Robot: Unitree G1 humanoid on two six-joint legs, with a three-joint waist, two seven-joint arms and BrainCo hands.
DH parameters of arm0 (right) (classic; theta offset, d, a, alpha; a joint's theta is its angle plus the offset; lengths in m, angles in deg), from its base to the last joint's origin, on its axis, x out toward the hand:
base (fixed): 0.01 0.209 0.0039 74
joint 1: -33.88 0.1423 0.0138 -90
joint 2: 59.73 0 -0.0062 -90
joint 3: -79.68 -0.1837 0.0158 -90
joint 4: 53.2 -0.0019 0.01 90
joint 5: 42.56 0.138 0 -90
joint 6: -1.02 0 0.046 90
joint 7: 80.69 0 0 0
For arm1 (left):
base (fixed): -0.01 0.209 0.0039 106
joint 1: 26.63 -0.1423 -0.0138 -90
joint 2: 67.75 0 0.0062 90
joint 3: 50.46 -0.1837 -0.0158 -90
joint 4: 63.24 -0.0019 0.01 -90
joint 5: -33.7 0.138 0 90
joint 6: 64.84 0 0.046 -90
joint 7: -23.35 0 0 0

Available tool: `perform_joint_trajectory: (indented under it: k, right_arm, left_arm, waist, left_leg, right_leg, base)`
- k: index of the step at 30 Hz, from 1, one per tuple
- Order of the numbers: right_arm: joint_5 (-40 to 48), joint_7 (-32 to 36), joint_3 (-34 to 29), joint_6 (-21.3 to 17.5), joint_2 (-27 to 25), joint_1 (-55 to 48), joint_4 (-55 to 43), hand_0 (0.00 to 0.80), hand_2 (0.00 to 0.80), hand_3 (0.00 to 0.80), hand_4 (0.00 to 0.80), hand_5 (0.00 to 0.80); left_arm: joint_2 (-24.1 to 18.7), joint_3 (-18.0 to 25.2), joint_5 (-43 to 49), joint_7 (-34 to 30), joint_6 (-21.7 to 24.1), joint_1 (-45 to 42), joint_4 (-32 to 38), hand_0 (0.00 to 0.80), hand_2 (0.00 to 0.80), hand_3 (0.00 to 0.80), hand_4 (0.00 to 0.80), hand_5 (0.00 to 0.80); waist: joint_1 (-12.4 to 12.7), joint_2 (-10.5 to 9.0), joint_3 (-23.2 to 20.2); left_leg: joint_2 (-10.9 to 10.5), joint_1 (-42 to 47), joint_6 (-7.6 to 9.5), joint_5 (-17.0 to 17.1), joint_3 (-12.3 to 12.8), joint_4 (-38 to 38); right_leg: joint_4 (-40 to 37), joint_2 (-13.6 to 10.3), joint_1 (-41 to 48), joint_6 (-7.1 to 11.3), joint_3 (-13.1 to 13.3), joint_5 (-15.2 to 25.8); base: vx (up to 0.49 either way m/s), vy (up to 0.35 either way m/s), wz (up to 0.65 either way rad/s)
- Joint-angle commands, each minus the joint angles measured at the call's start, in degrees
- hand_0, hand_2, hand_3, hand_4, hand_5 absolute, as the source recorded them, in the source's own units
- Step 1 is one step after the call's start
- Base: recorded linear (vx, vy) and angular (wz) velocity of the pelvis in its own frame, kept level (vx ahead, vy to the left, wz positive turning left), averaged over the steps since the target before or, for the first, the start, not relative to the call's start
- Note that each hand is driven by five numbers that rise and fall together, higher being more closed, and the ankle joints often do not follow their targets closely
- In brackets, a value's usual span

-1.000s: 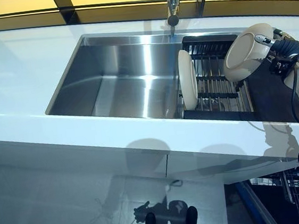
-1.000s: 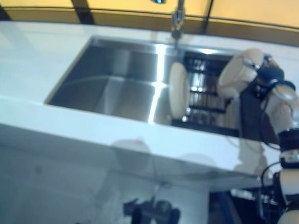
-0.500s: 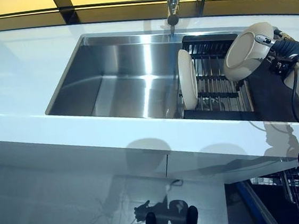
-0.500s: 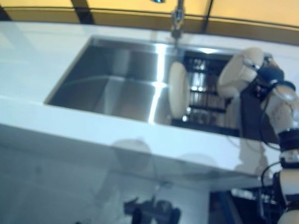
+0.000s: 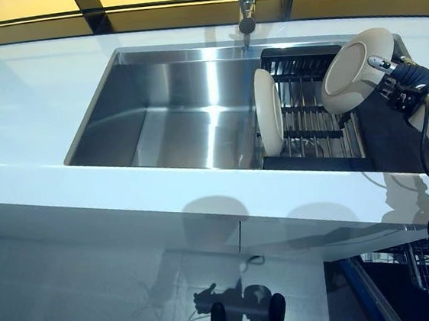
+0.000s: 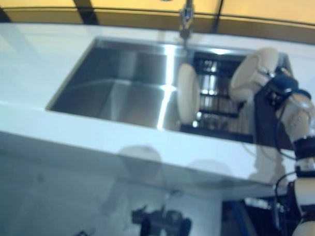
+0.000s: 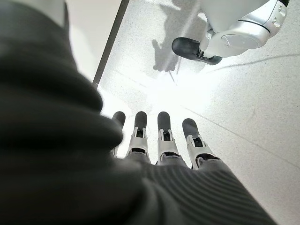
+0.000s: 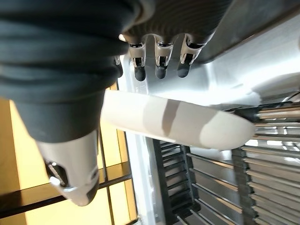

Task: Take plates into dishwasher

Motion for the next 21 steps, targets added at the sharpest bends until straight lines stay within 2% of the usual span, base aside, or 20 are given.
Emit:
perform_joint_trajectory:
  k: [1, 12, 21]
  right_arm:
    - [1.5, 1.5, 1.24, -2.48, -1.23, 3.99, -0.04, 0.0, 0.0, 0.0, 0.0, 0.0]
    - [-0.7, -0.48, 2.16, -4.34, -1.21, 6.34, -1.16, 0.0, 0.0, 0.0, 0.0, 0.0]
    - [-2.25, -2.52, 3.61, -3.68, -0.99, 8.64, -1.15, 0.0, 0.0, 0.0, 0.0, 0.0]
  left_arm:
    - [-1.49, -3.87, -1.26, -0.44, 1.33, -0.86, -0.71, 0.0, 0.0, 0.0, 0.0, 0.0]
    - [-1.32, -3.76, -2.0, -0.53, 1.08, -1.75, -0.41, 0.0, 0.0, 0.0, 0.0, 0.0]
    - [-1.19, -3.48, -2.97, -0.42, 1.68, -2.63, -0.63, 0.0, 0.0, 0.0, 0.0, 0.0]
  waist:
    - [1.63, -1.2, -0.25]
    - [2.62, -1.17, -0.44]
    - [3.84, -1.69, -0.62]
  left_leg:
    - [-0.48, -2.25, 0.33, -2.03, 1.49, -0.24]
    - [-0.6, -2.24, 0.12, -1.72, 0.59, -0.24]
    - [-0.55, -2.26, 0.03, -1.52, -0.25, -0.24]
  right_leg:
    - [0.0, -2.53, 3.47, 2.69, -4.81, -6.14]
    - [0.0, -2.74, 4.13, 2.64, -5.95, -6.43]
    - [0.0, -2.78, 4.78, 2.53, -7.3, -6.75]
  base:
    - [0.0, 0.0, 0.0]
    - [0.0, 0.0, 0.0]
    - [0.03, 0.006, 0.03]
